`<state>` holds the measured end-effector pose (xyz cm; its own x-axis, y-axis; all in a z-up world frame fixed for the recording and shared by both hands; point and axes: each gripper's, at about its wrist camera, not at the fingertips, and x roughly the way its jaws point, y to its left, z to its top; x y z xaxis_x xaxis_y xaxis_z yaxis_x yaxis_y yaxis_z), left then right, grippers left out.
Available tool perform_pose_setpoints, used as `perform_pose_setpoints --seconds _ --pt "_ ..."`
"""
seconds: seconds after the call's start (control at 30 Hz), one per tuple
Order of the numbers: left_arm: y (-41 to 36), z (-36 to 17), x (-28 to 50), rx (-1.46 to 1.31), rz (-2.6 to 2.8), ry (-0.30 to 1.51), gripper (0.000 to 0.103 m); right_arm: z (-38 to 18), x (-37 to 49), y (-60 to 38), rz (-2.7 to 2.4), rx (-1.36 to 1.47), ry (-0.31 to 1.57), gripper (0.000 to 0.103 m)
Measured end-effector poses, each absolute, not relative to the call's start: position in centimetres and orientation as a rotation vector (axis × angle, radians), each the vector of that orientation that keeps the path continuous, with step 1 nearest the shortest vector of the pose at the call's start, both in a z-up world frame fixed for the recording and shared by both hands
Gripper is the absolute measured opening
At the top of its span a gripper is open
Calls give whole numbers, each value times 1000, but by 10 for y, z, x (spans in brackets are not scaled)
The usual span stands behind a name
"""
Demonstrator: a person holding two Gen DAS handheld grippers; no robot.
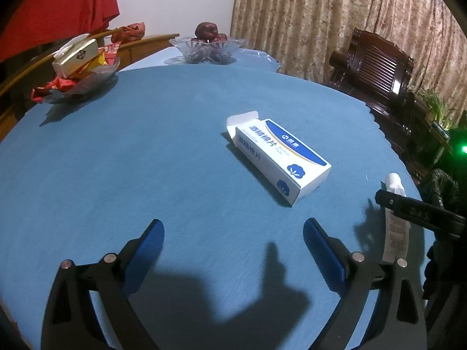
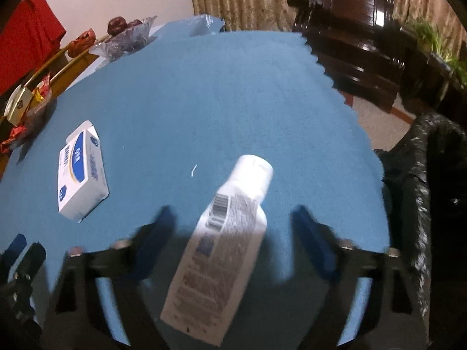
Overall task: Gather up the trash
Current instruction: 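Approach the toothpaste tube and grasp it with the right tool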
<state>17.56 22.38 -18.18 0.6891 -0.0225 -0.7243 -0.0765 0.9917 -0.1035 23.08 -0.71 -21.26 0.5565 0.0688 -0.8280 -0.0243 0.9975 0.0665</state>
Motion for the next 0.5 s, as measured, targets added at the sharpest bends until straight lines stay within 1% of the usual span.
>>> perform_pose_setpoints --seconds 0.03,0.07,0.13,0.17,0.2,0.23,0.33,0.5 --pt "222 -182 177 -128 29 810 94 -212 232 -6 53 53 975 68" --pt "221 -181 178 -127 27 810 94 -211 234 -5 56 58 976 66" --pt "218 -181 182 -124 22 809 94 -211 237 -5 85 69 967 53" --pt "216 -181 184 -122 19 809 94 -211 238 -3 108 55 963 50" --pt "215 -181 185 -121 18 810 94 -212 239 -2 131 32 952 42" --pt "213 -181 187 -120 16 811 94 -213 240 -1 165 23 941 40" --pt "209 -182 191 -120 11 811 94 -215 245 -2 278 20 924 38" --pt "201 -182 199 -115 0 815 94 -213 245 -5 341 15 930 39"
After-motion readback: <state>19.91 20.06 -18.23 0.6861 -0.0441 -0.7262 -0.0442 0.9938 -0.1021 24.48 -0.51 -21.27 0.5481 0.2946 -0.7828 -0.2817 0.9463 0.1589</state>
